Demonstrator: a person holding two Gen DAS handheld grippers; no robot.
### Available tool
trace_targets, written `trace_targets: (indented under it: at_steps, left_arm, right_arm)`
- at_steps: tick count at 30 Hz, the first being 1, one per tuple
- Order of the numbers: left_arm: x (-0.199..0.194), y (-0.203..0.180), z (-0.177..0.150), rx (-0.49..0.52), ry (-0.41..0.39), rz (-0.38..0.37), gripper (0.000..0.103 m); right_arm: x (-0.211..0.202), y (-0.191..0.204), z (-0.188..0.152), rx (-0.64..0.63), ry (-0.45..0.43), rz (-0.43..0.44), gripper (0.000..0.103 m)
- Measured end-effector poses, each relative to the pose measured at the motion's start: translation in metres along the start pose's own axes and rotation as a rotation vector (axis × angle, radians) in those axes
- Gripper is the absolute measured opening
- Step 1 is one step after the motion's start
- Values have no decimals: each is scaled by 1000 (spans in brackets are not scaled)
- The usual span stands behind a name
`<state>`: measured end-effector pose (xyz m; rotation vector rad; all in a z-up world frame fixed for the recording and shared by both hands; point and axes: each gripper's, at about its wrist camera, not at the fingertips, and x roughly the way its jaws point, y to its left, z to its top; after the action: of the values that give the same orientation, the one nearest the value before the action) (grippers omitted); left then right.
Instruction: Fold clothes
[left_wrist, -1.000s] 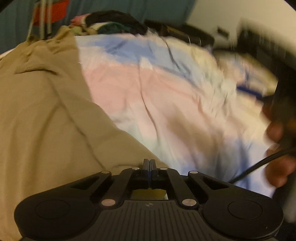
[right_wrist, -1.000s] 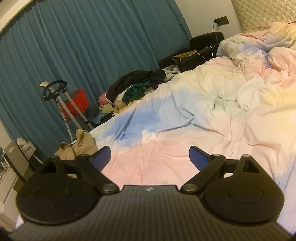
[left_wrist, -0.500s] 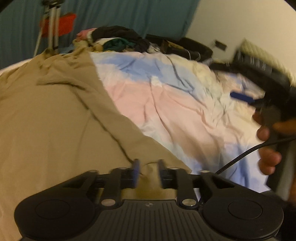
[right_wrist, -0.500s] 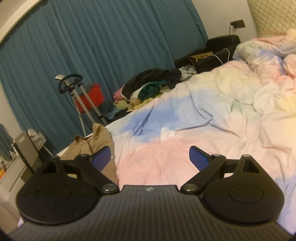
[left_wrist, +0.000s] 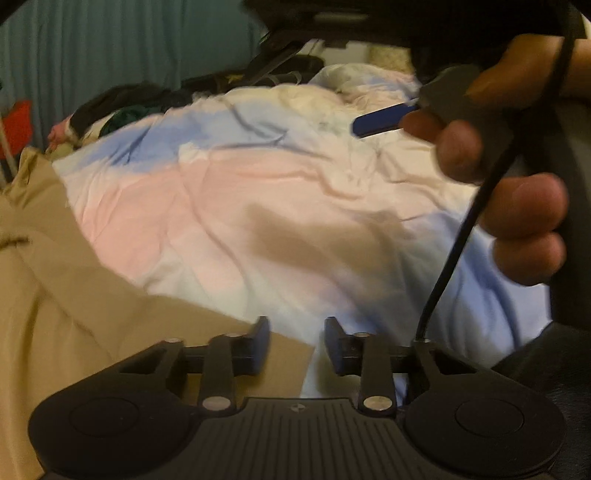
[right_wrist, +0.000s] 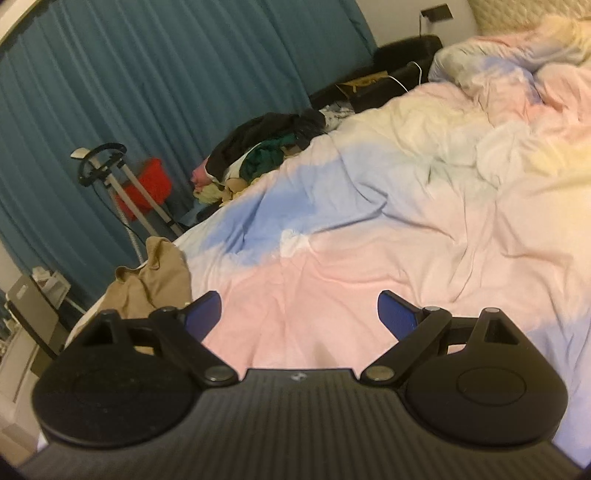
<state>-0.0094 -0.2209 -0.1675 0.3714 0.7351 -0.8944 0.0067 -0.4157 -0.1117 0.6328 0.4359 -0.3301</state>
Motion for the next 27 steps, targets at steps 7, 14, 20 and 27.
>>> trace_targets:
  at_steps: [7,14,20,27]
  left_arm:
    - [-1,5,-8,23,24,5,44]
    - [2,-4,-16,96,38,87,33]
    - [-25,24,-8,-79,-41,86,7]
    - [-122,76,-17,-432,-167,11,5]
  right_arm:
    - [-4,0,-1,29,2,31,93]
    - [-6,-1,-2,30,-6,16,93]
    - [-5,-6,-1,47,-13,-5,93]
    - [-8,-4,-1,40,-17,17,93]
